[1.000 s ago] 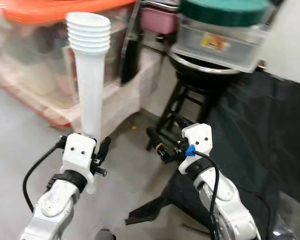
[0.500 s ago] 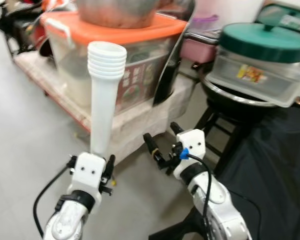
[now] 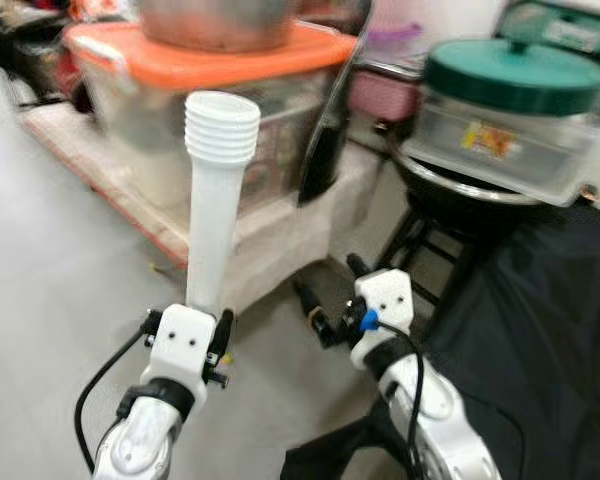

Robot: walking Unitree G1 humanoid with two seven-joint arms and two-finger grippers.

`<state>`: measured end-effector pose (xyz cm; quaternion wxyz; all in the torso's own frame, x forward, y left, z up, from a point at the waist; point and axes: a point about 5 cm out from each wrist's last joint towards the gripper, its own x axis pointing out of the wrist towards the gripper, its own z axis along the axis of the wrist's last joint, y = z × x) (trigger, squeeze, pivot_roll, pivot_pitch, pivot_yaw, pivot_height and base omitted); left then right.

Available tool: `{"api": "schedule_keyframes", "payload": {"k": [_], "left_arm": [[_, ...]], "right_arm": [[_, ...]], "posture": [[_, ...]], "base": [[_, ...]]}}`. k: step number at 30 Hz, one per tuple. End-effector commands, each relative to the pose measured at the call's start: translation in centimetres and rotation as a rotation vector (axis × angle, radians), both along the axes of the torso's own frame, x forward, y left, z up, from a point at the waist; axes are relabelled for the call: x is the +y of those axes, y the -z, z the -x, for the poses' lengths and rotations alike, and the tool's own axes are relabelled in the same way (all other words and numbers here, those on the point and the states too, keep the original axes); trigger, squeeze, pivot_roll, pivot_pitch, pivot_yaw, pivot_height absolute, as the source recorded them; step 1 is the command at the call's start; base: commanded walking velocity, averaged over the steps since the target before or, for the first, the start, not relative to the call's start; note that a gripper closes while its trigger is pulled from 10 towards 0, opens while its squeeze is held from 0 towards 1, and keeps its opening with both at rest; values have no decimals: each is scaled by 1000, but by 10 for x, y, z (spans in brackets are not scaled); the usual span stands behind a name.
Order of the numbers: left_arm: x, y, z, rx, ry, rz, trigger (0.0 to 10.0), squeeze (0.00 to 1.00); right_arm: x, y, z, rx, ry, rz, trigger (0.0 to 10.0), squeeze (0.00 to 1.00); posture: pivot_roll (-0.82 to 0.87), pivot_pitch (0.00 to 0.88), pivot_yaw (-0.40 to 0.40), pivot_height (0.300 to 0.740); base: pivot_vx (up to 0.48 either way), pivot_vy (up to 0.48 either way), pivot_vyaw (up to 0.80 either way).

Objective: Building children table

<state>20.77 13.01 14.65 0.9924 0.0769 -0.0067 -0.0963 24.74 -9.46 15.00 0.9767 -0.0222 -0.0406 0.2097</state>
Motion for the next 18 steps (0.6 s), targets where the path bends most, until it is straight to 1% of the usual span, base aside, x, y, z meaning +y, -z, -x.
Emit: {"api": "schedule_keyframes", "payload": {"k": [1,3,10,12,14,18], "left_arm": [[1,0,1,-15,-12,-9,10000,0],[0,1,1,-11,-10,-8,10000,0],[-2,3,2,-4,2,-7,10000,0],[-3,4,3,1,4,-6,10000,0],[-4,5,3,7,4,-4,10000,0],[-3,8,3,14,1,-10,10000,0]], "right_arm": [[2,4,2,9,4,1,10000,0],[4,8,4,25,-1,-2,10000,0],[7,11,6,49,-2,-12,10000,0],[9,14,9,63,-11,-7,10000,0],[11,19,13,98,-13,-18,10000,0],[9,20,13,94,9,-25,10000,0]], "posture": [[104,0,-96,740],[104,0,-96,740],[105,0,-91,740],[105,0,-91,740],[107,0,-89,740],[104,0,-85,740]], "base": [[-300,0,800],[-296,0,800],[-303,0,800],[-304,0,419],[-304,0,0],[-300,0,0]]}}
